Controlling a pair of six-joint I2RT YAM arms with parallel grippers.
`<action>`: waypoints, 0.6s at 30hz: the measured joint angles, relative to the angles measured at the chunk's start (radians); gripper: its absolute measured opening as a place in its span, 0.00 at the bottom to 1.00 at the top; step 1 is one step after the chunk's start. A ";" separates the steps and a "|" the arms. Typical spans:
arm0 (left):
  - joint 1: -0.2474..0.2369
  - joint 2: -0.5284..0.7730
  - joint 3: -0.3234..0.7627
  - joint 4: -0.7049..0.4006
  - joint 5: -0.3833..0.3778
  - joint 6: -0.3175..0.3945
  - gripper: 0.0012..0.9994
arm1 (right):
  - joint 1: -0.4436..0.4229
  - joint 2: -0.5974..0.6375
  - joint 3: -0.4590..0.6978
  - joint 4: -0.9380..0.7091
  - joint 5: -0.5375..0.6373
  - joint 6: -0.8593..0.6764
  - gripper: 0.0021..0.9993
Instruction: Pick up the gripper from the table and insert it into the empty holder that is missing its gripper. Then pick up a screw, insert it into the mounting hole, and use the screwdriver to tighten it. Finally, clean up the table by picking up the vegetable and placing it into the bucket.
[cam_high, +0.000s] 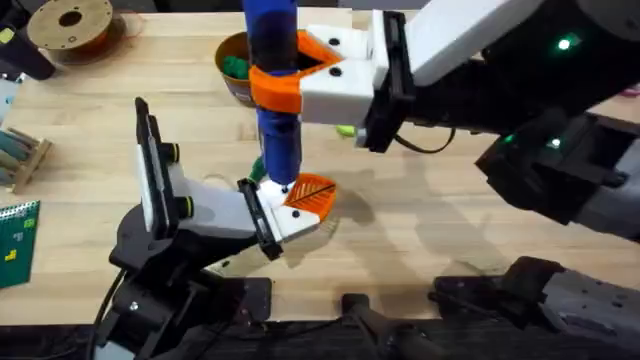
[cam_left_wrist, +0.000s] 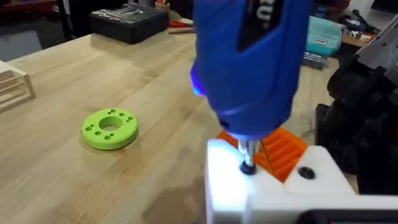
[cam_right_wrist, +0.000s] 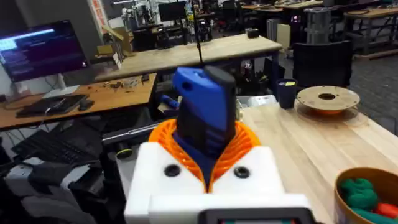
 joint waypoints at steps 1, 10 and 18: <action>0.000 0.000 0.000 0.000 0.000 0.000 0.01 | 0.000 0.003 0.000 0.001 0.000 0.000 0.03; 0.000 0.000 0.000 0.000 0.000 0.000 0.01 | 0.000 0.009 0.000 0.002 0.000 0.001 0.03; 0.000 0.000 0.000 0.000 0.000 0.000 0.01 | 0.000 0.009 0.000 0.001 0.000 0.001 0.03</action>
